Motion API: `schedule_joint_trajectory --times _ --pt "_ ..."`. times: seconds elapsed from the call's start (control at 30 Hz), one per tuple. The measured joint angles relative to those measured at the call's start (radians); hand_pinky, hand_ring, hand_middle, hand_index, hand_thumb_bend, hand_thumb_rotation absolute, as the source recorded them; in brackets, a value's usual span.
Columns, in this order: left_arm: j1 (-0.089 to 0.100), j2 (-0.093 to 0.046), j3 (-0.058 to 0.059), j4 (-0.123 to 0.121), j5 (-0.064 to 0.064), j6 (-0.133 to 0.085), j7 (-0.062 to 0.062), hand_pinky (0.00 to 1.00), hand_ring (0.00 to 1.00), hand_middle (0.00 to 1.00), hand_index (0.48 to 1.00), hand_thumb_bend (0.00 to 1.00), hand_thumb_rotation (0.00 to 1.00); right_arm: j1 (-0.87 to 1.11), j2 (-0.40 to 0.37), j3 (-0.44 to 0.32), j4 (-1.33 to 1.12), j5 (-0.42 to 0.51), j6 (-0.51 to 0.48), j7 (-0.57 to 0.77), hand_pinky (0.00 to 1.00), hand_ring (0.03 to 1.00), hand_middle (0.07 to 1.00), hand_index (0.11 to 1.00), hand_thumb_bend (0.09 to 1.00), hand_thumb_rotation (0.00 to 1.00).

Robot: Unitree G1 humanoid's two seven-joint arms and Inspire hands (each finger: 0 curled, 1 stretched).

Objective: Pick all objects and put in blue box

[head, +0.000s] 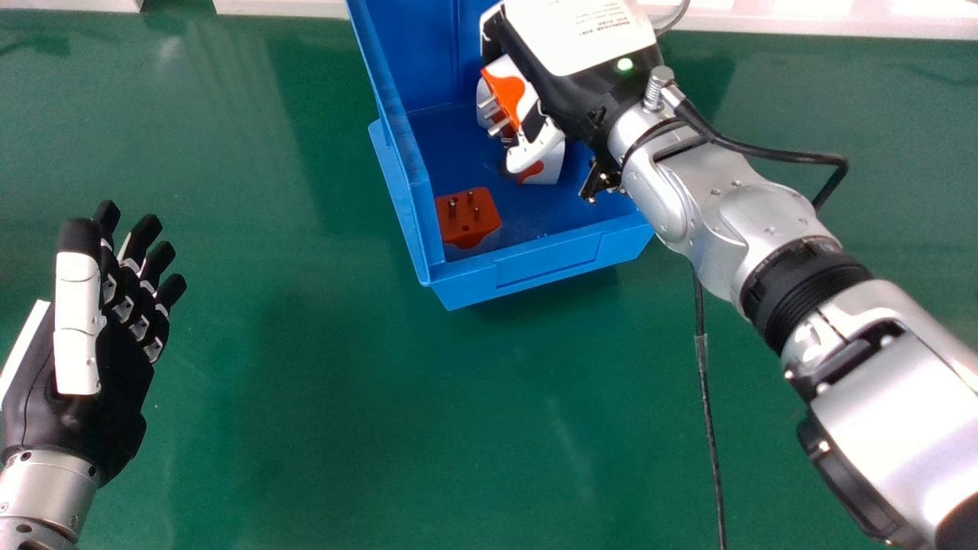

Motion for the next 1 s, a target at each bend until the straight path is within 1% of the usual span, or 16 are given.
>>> schedule_joint_trajectory --times 0.1,0.2,0.3,0.37,0.4,0.43,0.47,0.53,0.57,0.63,0.67,0.73,0.93,1.0 --pt "0.002 -0.006 -0.004 -0.009 0.000 0.000 0.009 1.00 1.00 1.00 0.993 0.83 0.95 -0.004 0.005 0.000 0.011 0.015 -0.002 0.014 0.33 0.443 0.532 0.488 0.499 0.13" --pt "0.005 -0.009 -0.011 -0.019 0.000 0.000 0.011 1.00 1.00 0.99 0.989 0.82 0.95 -0.004 0.006 0.003 0.011 0.021 -0.005 0.015 0.34 0.448 0.541 0.489 0.500 0.13" --pt "0.009 -0.012 -0.012 -0.025 0.000 0.000 0.013 1.00 1.00 1.00 0.990 0.82 0.96 -0.004 0.006 0.032 0.011 0.008 0.001 0.010 0.36 0.447 0.534 0.489 0.501 0.14" --pt "0.009 -0.012 -0.013 -0.026 0.000 0.000 0.013 1.00 1.00 1.00 0.992 0.82 0.95 -0.004 0.006 0.058 0.010 -0.006 0.012 0.007 0.39 0.475 0.563 0.490 0.501 0.15" --pt "0.009 -0.012 -0.013 -0.026 0.000 0.000 0.013 1.00 1.00 1.00 0.994 0.82 0.96 -0.004 0.005 0.074 0.010 -0.014 0.015 0.007 0.42 0.508 0.597 0.542 0.528 0.26" --pt "0.009 -0.012 -0.013 -0.026 0.000 0.000 0.013 1.00 1.00 1.00 0.993 0.82 0.96 -0.004 0.004 0.088 0.009 -0.026 0.018 0.009 0.49 0.608 0.686 0.639 0.580 0.35" --pt "0.009 -0.012 -0.013 -0.026 0.000 0.000 0.013 1.00 1.00 1.00 0.994 0.81 0.96 -0.004 0.004 0.100 0.008 -0.032 0.024 0.016 0.54 0.666 0.736 0.691 0.600 0.41" --pt "0.009 -0.012 -0.013 -0.026 0.001 0.000 0.013 1.00 1.00 1.00 0.997 0.81 0.96 -0.004 0.004 0.112 0.005 -0.034 0.034 0.040 0.67 0.797 0.851 0.809 0.678 0.49" --pt "0.009 -0.012 -0.013 -0.027 0.001 0.000 0.013 1.00 1.00 1.00 0.997 0.81 0.96 -0.004 0.004 0.116 0.004 -0.034 0.036 0.047 0.71 0.836 0.888 0.846 0.700 0.50" --pt "0.009 -0.012 -0.014 -0.027 0.000 0.000 0.014 1.00 1.00 0.99 0.992 0.82 0.96 -0.004 0.004 0.119 -0.002 -0.034 0.043 0.048 0.76 0.900 0.952 0.906 0.705 0.55" --pt "0.009 -0.012 -0.015 -0.027 0.001 0.000 0.014 1.00 1.00 0.99 0.992 0.82 0.95 -0.004 0.004 0.121 -0.006 -0.034 0.048 0.047 0.79 0.924 0.976 0.931 0.693 0.57" --pt "0.009 -0.013 -0.016 -0.027 0.001 0.000 0.016 1.00 1.00 0.99 0.991 0.82 0.95 -0.004 0.003 0.128 -0.015 -0.035 0.057 0.047 0.82 0.951 0.994 0.961 0.689 0.61" --pt "0.008 -0.014 -0.019 -0.027 0.000 0.001 0.019 1.00 1.00 0.99 0.996 0.81 0.95 -0.004 0.003 0.137 -0.039 -0.034 0.072 0.046 0.84 0.974 1.000 0.980 0.649 0.62" --pt "0.008 -0.013 -0.019 -0.027 0.000 0.001 0.018 1.00 1.00 1.00 0.998 0.81 0.95 -0.003 0.003 0.137 -0.042 -0.033 0.075 0.044 0.84 0.974 1.000 0.981 0.613 0.62"
